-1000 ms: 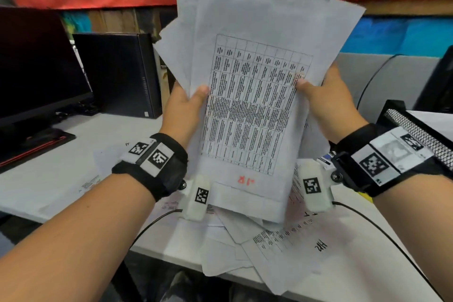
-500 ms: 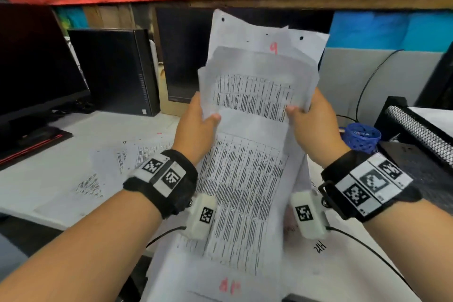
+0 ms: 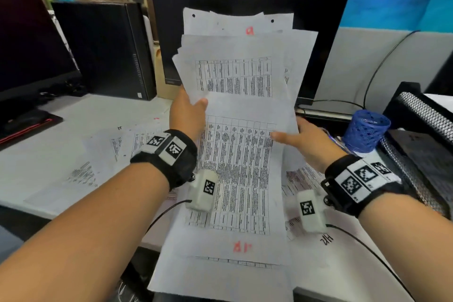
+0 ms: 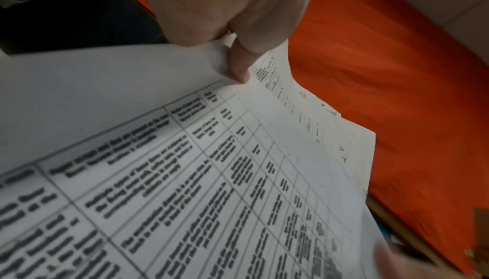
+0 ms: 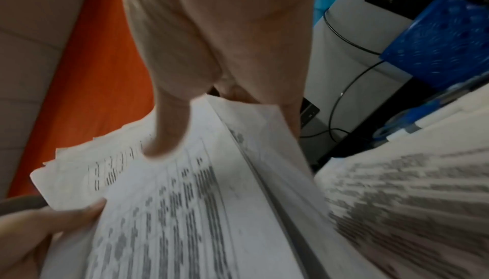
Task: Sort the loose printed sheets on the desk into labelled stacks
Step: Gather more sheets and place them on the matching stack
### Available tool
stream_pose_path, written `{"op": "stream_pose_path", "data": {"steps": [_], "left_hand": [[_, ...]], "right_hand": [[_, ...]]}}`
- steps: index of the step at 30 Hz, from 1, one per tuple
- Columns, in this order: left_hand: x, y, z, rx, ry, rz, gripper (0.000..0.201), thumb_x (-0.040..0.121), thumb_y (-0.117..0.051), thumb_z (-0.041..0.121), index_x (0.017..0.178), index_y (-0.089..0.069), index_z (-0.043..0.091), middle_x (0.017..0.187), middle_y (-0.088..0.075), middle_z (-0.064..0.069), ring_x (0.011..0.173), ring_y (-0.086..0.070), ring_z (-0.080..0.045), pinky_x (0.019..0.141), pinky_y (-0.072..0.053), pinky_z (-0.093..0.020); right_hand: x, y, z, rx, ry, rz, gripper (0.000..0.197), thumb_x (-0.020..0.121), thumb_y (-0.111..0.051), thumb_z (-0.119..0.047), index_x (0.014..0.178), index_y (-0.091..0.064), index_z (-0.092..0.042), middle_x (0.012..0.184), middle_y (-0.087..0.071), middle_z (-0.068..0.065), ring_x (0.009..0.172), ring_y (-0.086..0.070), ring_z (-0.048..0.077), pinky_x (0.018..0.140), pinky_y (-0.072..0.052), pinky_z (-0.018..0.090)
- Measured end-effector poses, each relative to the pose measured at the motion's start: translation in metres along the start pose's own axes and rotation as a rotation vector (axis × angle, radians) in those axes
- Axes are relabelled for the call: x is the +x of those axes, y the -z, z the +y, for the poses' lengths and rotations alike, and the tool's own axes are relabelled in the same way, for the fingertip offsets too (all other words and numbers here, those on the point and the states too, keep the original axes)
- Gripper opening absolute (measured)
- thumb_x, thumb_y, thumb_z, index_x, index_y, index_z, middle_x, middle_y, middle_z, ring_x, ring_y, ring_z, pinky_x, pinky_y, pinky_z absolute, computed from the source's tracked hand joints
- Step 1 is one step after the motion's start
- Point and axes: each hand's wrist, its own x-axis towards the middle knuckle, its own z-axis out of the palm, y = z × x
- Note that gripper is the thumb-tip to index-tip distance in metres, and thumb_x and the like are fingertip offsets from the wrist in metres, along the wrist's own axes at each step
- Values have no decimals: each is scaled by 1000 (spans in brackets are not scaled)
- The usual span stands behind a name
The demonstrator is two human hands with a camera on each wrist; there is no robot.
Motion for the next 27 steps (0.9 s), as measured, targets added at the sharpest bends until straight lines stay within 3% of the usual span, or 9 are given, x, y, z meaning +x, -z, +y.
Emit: {"op": "stream_pose_path", "data": {"steps": [1,4,8,11,14,18,22,25,27], "left_hand": [[1,1,-2,-25,11,-7,43,94,-52,9,136,-43,16,118,-58,4,102,-54,-9,82,-40,-17],[7,6,-9,-28,12,-44,40,93,-55,13,131,-47,17,122,-61,1,109,-57,-14,89,-43,-24],[11,16,-21,-16,58,-186,52,87,-67,20,135,-46,18,125,-60,5,112,-56,-13,94,-43,-27],[7,20,-28,36,66,-241,52,85,-69,20,133,-50,18,125,-60,5,112,-56,-14,97,-43,-32],[6,19,-22,-6,40,-153,37,91,-61,18,127,-55,16,121,-62,2,110,-58,-16,92,-44,-29],[8,18,18,-94,-111,-7,39,92,-57,17,131,-51,16,118,-60,7,111,-57,-12,91,-45,-22],[9,21,75,-170,-289,120,40,93,-54,15,133,-47,16,112,-56,10,105,-55,-7,83,-46,-10],[7,23,91,-156,-360,160,37,95,-52,18,131,-46,14,108,-55,11,99,-54,-5,71,-43,-2],[2,23,88,-129,-355,150,37,95,-52,20,130,-44,13,109,-54,9,99,-54,-6,68,-42,0]], "right_hand": [[1,-3,9,-16,-38,-65,59,65,-83,-41,117,-62,-22,110,-71,-5,101,-68,13,95,-50,38],[4,-10,22,-110,-122,-52,21,79,-75,-17,99,-67,-16,97,-74,0,84,-71,10,79,-57,29],[7,-12,22,-24,-142,46,28,81,-72,-9,108,-65,-11,105,-72,6,95,-69,24,88,-54,46],[5,-12,13,39,-106,91,33,82,-70,-8,115,-63,-10,107,-70,6,95,-68,21,86,-55,40],[5,-13,-3,63,-47,159,32,83,-70,-14,115,-61,-11,106,-69,3,97,-66,21,87,-53,37],[3,-7,-44,27,176,313,18,89,-64,-17,106,-60,-19,100,-65,-3,89,-63,13,79,-50,24],[-3,5,-93,-16,403,484,12,92,-58,-15,89,-56,-27,85,-59,-14,77,-56,-3,63,-43,1],[-10,9,-104,27,478,505,19,93,-57,-13,107,-59,-26,102,-61,-12,93,-58,3,76,-44,4],[-14,8,-96,29,457,469,31,93,-57,-15,123,-57,-22,107,-59,-13,96,-56,1,75,-42,0]]}}
